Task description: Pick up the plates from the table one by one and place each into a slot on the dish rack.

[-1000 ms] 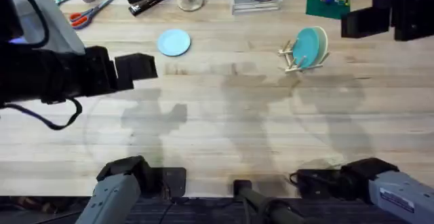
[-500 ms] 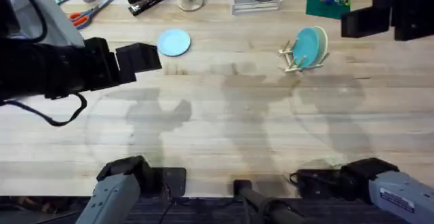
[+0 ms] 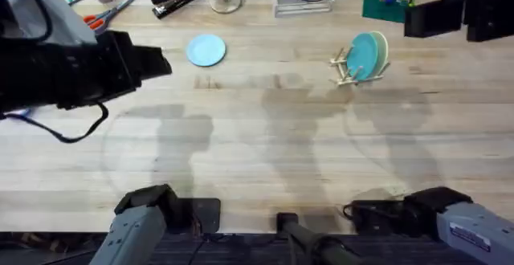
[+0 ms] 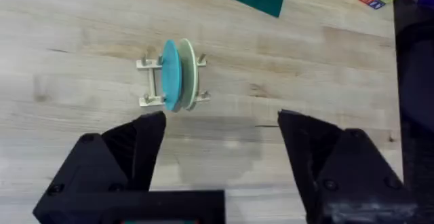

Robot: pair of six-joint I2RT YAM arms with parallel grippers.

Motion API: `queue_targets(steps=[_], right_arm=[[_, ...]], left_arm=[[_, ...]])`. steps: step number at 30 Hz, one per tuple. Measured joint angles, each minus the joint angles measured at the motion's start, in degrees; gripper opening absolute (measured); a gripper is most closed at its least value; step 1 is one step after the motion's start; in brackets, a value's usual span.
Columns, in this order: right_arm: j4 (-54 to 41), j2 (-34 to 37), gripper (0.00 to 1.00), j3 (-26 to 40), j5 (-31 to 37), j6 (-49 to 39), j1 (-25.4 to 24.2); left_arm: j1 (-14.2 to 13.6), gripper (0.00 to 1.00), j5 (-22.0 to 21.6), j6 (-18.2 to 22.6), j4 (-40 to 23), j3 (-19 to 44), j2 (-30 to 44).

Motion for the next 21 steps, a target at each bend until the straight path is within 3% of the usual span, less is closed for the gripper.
queue_targets(steps=[5, 9, 14, 21], right_arm=[[0.00, 0.00, 0.995, 0.00, 0.00, 0.00, 0.00], [0.00, 0.00, 0.995, 0.00, 0.00, 0.00, 0.00], [0.02, 0.00, 0.995, 0.00, 0.02, 0.00, 0.00], [0.04, 0.39, 0.995, 0.00, 0.02, -0.02, 0.00]], left_arm=[[0.00, 0.040, 0.21, -1.26, 4.26, 0.00, 0.04], [0.00, 0.040, 1.05, -1.51, 3.51, 1.03, 2.94], [-0.29, 0.039, 1.26, 0.50, 1.43, 6.09, 13.34], [-2.89, 0.039, -0.86, 2.64, 2.54, 16.53, 27.66]])
